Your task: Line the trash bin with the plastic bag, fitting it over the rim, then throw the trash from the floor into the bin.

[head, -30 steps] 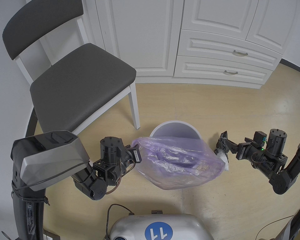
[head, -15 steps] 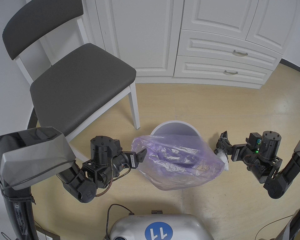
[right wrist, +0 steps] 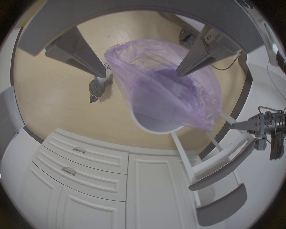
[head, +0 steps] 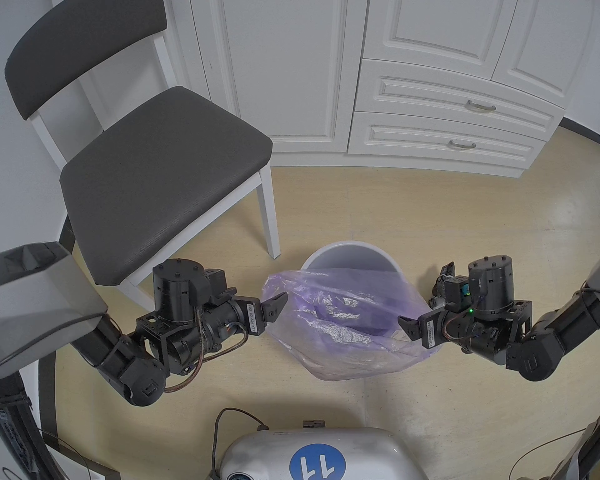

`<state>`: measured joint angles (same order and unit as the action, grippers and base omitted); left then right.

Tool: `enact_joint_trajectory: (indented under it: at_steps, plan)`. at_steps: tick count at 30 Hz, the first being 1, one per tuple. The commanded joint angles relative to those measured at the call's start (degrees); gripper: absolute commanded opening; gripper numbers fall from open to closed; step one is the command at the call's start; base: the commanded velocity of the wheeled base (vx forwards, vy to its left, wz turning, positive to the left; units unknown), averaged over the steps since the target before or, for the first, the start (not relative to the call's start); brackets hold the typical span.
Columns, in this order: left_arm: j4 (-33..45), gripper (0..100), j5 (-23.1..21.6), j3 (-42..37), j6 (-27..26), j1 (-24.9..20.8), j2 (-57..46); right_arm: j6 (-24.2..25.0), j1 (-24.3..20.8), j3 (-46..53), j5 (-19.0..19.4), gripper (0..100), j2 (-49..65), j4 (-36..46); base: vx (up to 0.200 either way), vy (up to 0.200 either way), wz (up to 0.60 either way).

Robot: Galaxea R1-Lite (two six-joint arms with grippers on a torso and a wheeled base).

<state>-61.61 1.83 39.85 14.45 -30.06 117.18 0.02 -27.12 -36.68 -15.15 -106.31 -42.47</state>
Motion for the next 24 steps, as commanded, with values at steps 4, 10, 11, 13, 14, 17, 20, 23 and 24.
enact_joint_trajectory:
  at_steps: [4,10,11,13,14,17,20,23,24]
  plan:
    - [0.4,100,-0.3,-3.2,-1.4,-0.3,-8.4,-4.9,-2.7,-6.6,0.9,100,5.6,9.5,0.0,0.0,0.0]
    - [0.0,100,-0.2,-5.0,-4.2,-0.3,-11.2,-10.0,-2.7,-5.3,0.9,100,6.4,9.6,0.0,0.0,0.0]
    - [0.0,100,-0.2,-5.1,-4.3,-0.2,-11.4,-10.4,-2.7,-5.1,0.9,100,6.6,9.6,0.0,0.0,0.0]
    - [0.0,100,-0.2,-5.2,-4.3,-0.3,-11.9,-11.2,-2.7,-4.7,0.9,100,6.8,9.6,0.0,0.0,0.0]
    - [0.0,100,-0.2,-5.2,-4.4,-0.3,-11.9,-11.3,-2.7,-4.5,0.9,100,6.9,9.6,0.0,0.0,0.0]
    - [0.0,100,-0.1,-5.2,-4.5,-0.3,-12.3,-11.9,-2.7,-2.7,0.8,100,7.5,9.5,0.0,0.0,0.0]
    - [0.0,100,-0.2,-5.2,-4.6,-0.3,-12.8,-13.3,-2.6,-1.9,0.8,100,7.8,9.5,0.0,0.0,0.0]
    - [0.0,100,-0.2,-5.2,-4.6,-0.3,-12.9,-13.8,-2.6,-1.9,0.8,100,8.2,9.5,0.0,0.0,0.0]
    - [0.0,100,-0.2,-5.2,-4.6,-0.3,-12.9,-13.8,-2.6,-2.0,0.8,100,8.4,9.5,0.0,0.0,0.0]
